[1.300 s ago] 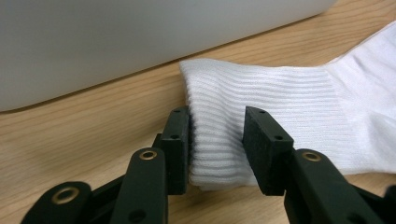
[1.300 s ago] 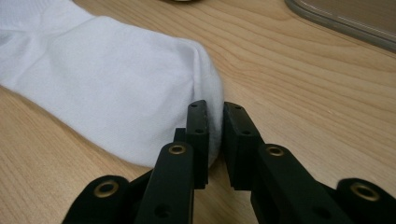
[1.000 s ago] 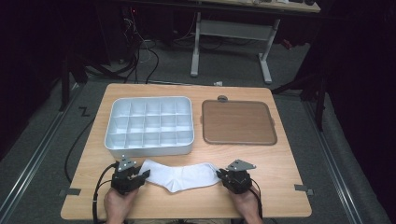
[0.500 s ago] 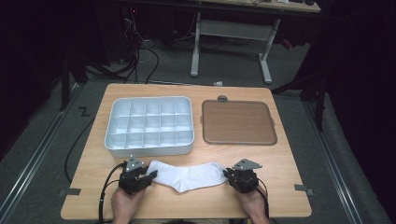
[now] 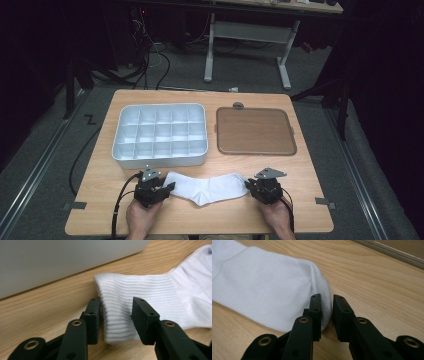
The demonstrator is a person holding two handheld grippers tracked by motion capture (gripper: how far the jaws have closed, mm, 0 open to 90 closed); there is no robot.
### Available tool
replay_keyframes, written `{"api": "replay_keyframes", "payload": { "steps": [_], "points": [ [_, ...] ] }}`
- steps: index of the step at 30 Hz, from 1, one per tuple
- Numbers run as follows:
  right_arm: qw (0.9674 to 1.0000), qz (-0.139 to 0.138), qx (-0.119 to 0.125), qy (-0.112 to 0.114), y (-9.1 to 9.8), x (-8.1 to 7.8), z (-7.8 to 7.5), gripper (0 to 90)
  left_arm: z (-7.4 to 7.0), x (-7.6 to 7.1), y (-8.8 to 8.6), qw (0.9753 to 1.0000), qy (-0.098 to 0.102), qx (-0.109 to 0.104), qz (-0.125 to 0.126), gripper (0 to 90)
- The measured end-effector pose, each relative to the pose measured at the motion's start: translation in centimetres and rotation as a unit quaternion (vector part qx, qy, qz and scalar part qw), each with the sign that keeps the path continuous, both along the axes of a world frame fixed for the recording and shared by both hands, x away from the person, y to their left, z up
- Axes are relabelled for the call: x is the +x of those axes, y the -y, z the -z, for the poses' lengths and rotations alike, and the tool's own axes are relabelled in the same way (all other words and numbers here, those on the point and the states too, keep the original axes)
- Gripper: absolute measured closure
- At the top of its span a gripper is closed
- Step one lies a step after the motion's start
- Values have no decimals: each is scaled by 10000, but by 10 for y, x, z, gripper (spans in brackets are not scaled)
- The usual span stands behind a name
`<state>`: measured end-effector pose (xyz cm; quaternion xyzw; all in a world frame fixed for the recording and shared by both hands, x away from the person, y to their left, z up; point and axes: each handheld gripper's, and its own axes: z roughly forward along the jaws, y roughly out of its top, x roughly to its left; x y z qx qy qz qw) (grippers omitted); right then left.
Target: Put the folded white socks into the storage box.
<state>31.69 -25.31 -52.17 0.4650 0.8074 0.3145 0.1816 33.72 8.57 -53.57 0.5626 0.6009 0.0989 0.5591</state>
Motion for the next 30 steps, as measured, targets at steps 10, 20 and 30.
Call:
{"api": "replay_keyframes", "payload": {
  "steps": [10,20,30],
  "points": [
    [9998,149,12,112,-1,-1,-8,673,0,-2,0,9999,7,24,-127,466],
    [9961,-728,297,412,-45,-6,-34,749,-1,-12,0,9990,-53,-84,-436,459],
    [9901,-1374,275,119,-99,0,-14,769,1,-14,6,9986,64,292,-446,533]
  ]
}}
